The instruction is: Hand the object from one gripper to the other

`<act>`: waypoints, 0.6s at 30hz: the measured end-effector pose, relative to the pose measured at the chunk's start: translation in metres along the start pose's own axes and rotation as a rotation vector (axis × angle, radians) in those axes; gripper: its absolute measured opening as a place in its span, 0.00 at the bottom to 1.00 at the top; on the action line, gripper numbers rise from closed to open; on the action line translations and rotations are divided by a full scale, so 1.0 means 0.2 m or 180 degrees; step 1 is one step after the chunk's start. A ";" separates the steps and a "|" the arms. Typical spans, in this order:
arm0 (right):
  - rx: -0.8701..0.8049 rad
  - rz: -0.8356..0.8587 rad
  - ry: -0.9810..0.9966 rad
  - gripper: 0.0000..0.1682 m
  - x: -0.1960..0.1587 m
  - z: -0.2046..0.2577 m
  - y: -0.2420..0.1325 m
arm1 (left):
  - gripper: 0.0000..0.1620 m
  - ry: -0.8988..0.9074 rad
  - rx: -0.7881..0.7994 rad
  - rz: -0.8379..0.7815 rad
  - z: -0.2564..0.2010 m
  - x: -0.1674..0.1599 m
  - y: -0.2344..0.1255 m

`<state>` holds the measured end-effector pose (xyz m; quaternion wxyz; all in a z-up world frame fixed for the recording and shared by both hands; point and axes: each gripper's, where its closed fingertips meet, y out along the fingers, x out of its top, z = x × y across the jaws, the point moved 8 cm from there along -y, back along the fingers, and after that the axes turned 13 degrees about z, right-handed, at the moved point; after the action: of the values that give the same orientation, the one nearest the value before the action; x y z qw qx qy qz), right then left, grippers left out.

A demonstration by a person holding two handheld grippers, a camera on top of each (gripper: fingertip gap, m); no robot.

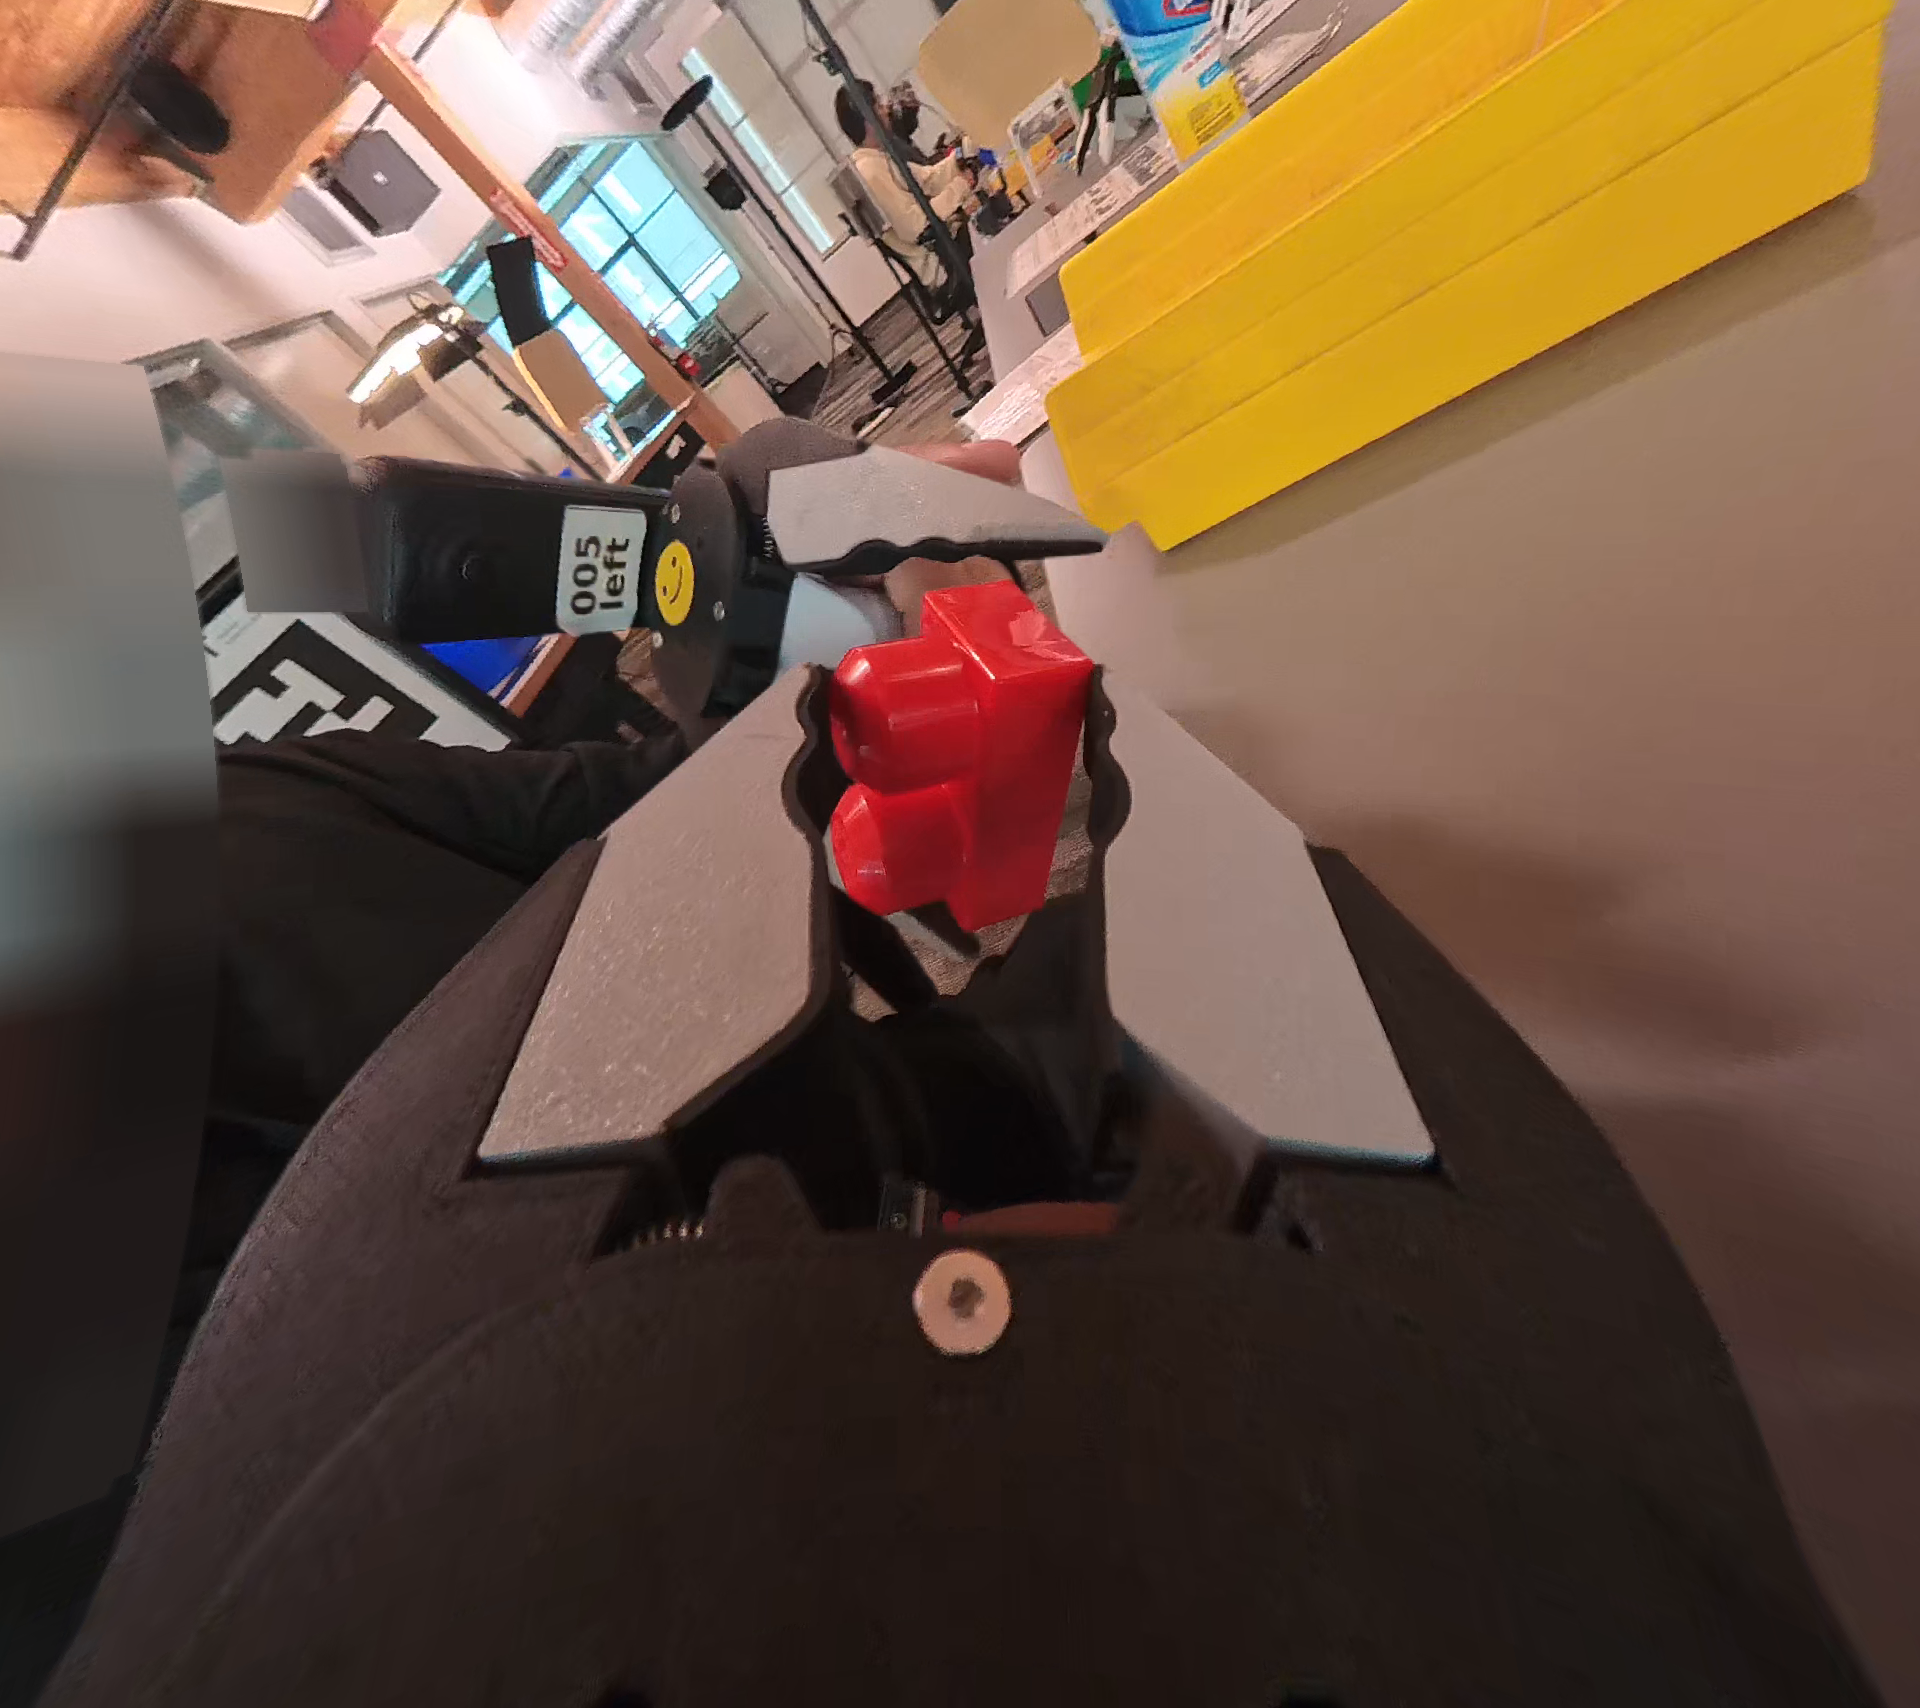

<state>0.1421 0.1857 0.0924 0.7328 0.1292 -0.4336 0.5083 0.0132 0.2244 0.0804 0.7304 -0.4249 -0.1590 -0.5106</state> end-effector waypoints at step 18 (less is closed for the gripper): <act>0.0204 -0.0169 -0.0045 0.32 0.02 0.02 -0.03 | 0.45 -0.0520 0.0648 -0.0779 0.14 0.03 -0.07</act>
<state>0.1451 0.1829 0.0985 0.7384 0.1676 -0.4188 0.5013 0.0084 0.2416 0.1070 0.6867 -0.3663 -0.3192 -0.5407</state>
